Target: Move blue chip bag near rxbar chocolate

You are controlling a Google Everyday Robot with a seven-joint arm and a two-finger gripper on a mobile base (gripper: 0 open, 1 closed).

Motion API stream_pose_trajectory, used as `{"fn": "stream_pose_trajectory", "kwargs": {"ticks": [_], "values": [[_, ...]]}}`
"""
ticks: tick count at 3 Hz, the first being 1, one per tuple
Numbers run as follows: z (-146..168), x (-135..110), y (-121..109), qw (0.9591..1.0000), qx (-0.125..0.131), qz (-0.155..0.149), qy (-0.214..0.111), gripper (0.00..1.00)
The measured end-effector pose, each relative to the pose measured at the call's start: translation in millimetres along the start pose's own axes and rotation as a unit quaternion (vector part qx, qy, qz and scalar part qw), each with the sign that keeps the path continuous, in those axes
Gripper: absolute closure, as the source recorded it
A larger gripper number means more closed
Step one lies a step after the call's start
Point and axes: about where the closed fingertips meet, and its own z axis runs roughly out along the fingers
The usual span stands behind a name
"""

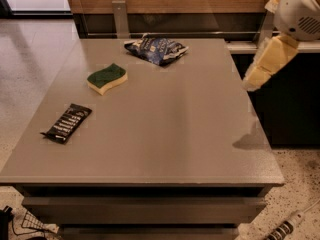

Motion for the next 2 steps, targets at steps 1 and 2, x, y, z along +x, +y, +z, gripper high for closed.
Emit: {"fn": "stream_pose_trajectory", "kwargs": {"ticks": [1, 2], "values": [[33, -34, -57, 0.9942, 0.040, 0.051, -0.086, 0.00], [71, -73, -95, 0.9759, 0.041, 0.108, -0.185, 0.00]]}}
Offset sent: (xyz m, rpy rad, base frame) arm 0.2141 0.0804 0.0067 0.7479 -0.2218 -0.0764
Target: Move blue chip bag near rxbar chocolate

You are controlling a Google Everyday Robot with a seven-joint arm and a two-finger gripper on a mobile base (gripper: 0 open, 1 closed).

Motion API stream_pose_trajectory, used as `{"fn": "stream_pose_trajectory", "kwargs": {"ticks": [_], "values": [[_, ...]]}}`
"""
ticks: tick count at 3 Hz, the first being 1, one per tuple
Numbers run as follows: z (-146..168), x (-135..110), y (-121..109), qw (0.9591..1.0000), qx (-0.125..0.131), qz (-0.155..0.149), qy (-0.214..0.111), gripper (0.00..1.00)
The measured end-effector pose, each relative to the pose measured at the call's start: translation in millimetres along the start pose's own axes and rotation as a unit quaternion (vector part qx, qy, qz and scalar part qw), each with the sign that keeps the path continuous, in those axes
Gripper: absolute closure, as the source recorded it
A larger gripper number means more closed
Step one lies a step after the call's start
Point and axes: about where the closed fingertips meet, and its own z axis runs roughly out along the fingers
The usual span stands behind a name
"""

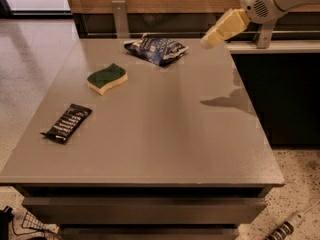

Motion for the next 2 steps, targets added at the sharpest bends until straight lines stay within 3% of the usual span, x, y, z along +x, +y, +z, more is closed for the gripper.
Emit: {"fn": "stream_pose_trajectory", "kwargs": {"ticks": [1, 2], "values": [[46, -18, -11, 0.9958, -0.009, 0.064, -0.065, 0.00], [78, -25, -17, 0.9885, -0.014, 0.112, -0.101, 0.00]]}}
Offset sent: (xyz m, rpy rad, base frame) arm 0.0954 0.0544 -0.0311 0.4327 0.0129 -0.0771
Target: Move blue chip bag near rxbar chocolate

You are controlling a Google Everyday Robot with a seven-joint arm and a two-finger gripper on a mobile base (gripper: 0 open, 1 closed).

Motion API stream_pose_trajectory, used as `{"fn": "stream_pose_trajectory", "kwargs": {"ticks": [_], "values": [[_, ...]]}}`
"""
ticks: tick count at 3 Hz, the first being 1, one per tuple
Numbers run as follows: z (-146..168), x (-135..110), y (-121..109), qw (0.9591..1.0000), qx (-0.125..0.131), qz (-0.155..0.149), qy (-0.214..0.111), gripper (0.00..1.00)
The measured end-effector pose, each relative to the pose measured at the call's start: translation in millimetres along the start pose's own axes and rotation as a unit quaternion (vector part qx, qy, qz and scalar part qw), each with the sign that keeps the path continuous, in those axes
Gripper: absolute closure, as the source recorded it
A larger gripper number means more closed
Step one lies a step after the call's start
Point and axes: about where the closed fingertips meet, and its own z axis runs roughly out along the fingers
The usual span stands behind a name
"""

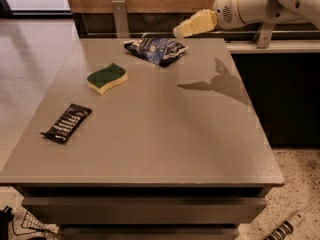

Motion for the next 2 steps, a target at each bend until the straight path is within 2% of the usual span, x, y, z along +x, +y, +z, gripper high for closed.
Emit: {"fn": "stream_pose_trajectory", "kwargs": {"ticks": [1, 2], "values": [[9, -2, -3, 1.0000, -0.002, 0.000, 0.001, 0.00], [45, 1, -15, 0.9997, -0.008, 0.003, 0.023, 0.00]]}}
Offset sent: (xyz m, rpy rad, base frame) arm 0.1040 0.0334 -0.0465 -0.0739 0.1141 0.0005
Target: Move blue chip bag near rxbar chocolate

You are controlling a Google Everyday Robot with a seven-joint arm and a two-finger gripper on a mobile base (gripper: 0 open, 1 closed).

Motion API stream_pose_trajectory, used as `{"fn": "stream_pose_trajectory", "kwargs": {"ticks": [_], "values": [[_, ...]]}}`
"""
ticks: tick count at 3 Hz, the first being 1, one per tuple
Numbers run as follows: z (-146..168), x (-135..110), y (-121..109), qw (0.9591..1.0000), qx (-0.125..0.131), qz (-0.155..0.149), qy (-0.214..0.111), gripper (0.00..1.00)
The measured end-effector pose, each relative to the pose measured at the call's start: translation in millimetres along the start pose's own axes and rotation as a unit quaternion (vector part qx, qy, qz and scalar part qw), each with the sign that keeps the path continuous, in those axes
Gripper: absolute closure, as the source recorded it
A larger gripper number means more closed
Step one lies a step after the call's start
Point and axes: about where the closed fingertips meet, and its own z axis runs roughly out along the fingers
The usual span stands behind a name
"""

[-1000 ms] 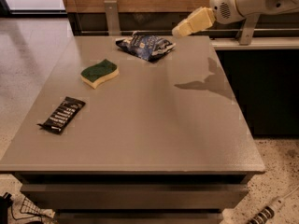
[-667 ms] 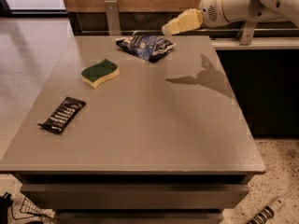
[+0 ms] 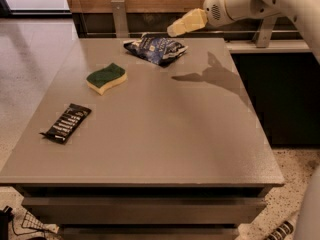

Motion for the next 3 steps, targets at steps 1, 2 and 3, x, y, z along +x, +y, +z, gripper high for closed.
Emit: {"fn": "stream_pose_trajectory", "kwargs": {"ticks": [1, 2, 3], "values": [[51, 4, -14, 0.9997, -0.016, 0.017, 0.003, 0.00], [96, 10, -15, 0.9985, -0.043, 0.035, 0.003, 0.00], [133, 17, -3, 0.9971, -0.055, 0.038, 0.036, 0.00]]}}
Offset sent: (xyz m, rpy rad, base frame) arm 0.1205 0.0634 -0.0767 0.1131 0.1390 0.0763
